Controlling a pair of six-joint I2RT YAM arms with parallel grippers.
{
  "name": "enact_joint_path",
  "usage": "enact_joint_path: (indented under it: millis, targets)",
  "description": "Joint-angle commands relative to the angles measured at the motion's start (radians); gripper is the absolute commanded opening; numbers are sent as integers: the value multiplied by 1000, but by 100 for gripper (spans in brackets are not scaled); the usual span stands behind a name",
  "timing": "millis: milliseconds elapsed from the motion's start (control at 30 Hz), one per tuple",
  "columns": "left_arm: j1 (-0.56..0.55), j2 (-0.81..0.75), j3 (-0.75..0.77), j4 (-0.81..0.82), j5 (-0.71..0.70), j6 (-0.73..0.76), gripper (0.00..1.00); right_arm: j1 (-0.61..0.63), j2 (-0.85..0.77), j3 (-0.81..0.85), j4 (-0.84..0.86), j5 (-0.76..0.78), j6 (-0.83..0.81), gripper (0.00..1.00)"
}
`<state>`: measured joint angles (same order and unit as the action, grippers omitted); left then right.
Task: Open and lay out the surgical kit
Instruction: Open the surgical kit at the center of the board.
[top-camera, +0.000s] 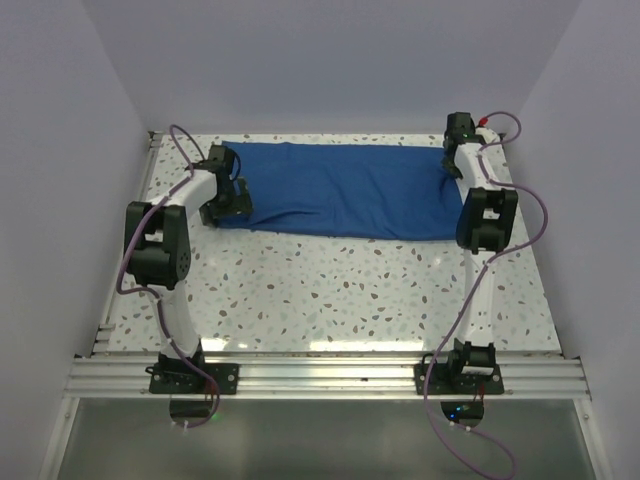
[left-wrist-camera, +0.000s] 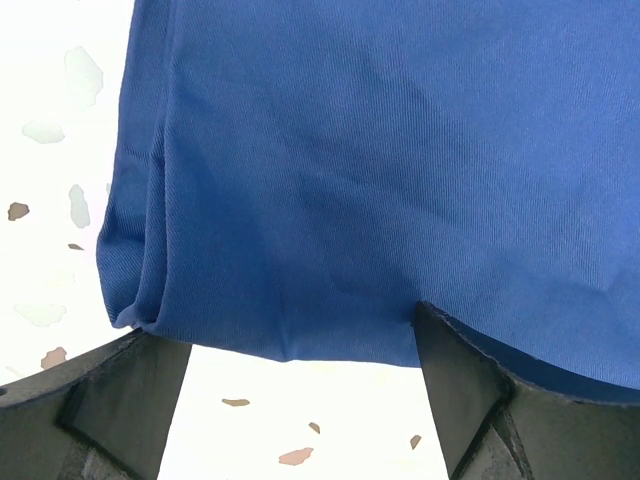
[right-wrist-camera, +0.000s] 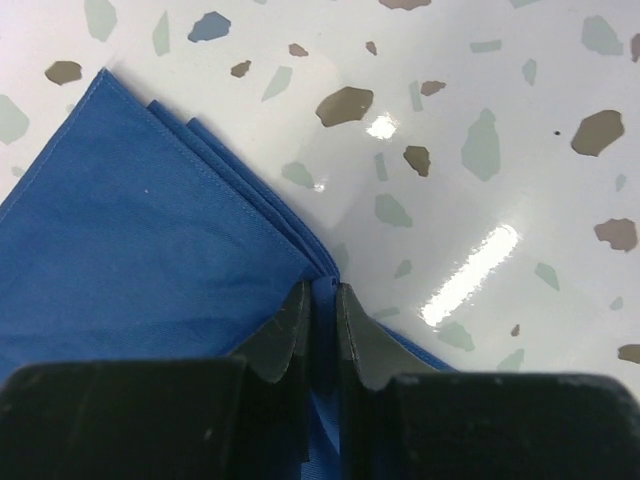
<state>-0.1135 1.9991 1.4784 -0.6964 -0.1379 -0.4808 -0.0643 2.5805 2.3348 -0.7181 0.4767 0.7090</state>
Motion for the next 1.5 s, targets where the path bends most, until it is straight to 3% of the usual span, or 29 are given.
enact_joint_path:
  millis: [0, 100, 233, 467, 567, 633, 667, 733, 1000, 1133, 1467]
  targets:
    - [0, 6, 11, 46, 30, 22, 93, -12, -104, -48, -75, 42, -37, 2]
    - [1, -2, -3, 60, 43, 31, 93, -12, -169, -115, -61, 26, -43, 6]
    - [9, -20, -32, 86, 57, 48, 93, -12, -213, -153, -90, 8, -37, 24]
    - [23, -60, -72, 109, 69, 82, 93, -11, -286, -242, -76, -30, -11, 29]
    - [29, -82, -89, 115, 73, 94, 93, -9, -313, -285, -60, -32, 4, 26]
    - [35, -97, -101, 118, 80, 96, 93, -6, -332, -313, -47, -38, 12, 17]
    - [37, -105, -107, 120, 80, 96, 93, -5, -335, -321, -46, -41, 10, 6]
    - [41, -114, -112, 120, 81, 97, 93, 0, -344, -339, -37, -43, 6, 0]
    - [43, -180, -127, 98, 67, 74, 96, 20, -437, -446, 28, -133, -17, 0]
    - [43, -249, -124, 72, 34, 41, 100, 57, -551, -587, 104, -213, -35, 0]
    - [44, -492, -170, 58, -28, -7, 100, 325, -841, -830, 138, -464, -62, 0]
